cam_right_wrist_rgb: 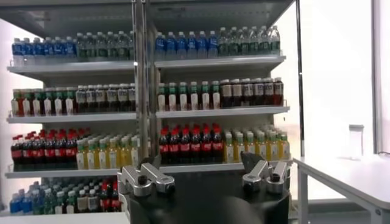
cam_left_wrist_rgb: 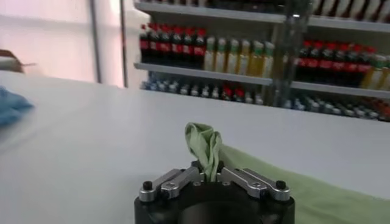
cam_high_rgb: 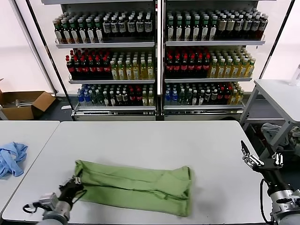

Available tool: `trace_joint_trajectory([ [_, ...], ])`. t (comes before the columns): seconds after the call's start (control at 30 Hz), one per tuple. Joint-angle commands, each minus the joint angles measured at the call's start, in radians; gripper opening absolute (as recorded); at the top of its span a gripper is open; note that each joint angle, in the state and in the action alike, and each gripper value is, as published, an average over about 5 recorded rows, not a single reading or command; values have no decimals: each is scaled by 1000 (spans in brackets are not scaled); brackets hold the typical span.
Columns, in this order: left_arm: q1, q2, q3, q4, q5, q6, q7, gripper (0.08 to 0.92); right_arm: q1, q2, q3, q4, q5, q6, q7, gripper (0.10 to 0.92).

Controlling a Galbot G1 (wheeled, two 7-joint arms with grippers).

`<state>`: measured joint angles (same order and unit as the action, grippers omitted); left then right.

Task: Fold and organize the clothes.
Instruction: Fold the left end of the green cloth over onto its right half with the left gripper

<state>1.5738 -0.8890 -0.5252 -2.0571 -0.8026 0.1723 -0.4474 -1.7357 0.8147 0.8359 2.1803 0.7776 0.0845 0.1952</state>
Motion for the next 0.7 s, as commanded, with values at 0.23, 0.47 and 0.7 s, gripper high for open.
trace_joint_trajectory([
  [0.23, 128, -24, -459, -131, 3, 123, 4, 120, 31, 2, -34, -1, -2, -3, 2, 823],
  [0.47, 55, -36, -125, -313, 44, 166, 6, 120, 24, 7, -25, 12, -9, -9, 4, 823],
  [0.7, -122, -32, 180, -297, 118, 211, 5, 120, 28, 19, -43, 17, -25, -11, 7, 823],
])
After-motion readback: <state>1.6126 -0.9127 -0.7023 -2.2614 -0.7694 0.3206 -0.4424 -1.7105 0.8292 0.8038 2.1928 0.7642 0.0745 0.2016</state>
